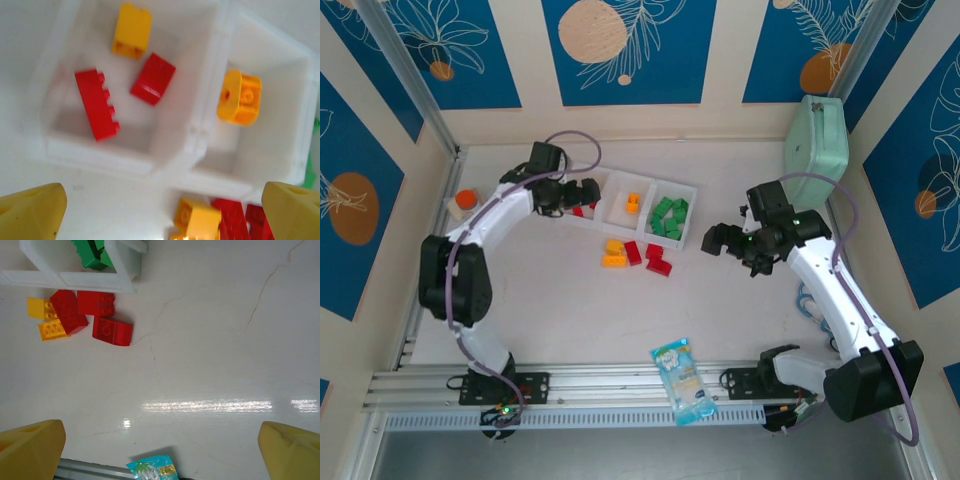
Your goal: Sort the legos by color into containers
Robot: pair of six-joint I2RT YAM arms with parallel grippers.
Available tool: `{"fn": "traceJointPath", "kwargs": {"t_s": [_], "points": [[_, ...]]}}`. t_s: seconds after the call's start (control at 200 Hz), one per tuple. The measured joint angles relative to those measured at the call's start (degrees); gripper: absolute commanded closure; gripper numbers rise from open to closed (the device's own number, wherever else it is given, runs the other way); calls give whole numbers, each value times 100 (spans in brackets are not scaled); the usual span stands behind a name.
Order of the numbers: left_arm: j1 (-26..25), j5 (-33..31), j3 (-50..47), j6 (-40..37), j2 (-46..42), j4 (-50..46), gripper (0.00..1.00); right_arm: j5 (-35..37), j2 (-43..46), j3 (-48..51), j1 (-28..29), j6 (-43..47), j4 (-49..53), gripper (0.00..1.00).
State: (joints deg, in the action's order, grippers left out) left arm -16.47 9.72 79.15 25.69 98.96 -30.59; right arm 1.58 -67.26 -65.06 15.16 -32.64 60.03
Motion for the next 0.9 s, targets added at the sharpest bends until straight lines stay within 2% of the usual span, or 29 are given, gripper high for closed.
{"fn": "traceJointPath", "kwargs": {"t_s": [0.175,0.31,0.44,0.575,0.715,0.9], "points": [[-188,256,-1113,-57,-605,15,1,20,-105,-138,203,-72,-142,1],[-518,280,-1749,-50,-916,15,1,90,-133,-225,378,-142,-238,1],[-852,267,-1965,-46,-1019,15,0,129,-133,-234,472,-192,-238,1],[-988,199,-1976,-28,-1019,15,0,168,-131,-234,476,-195,-232,1],[-968,-133,-1598,-68,-949,-334,5,199,-79,-234,459,-195,-214,1],[-787,-638,391,-184,-118,-951,16,208,2,-234,354,-192,-212,1]]}}
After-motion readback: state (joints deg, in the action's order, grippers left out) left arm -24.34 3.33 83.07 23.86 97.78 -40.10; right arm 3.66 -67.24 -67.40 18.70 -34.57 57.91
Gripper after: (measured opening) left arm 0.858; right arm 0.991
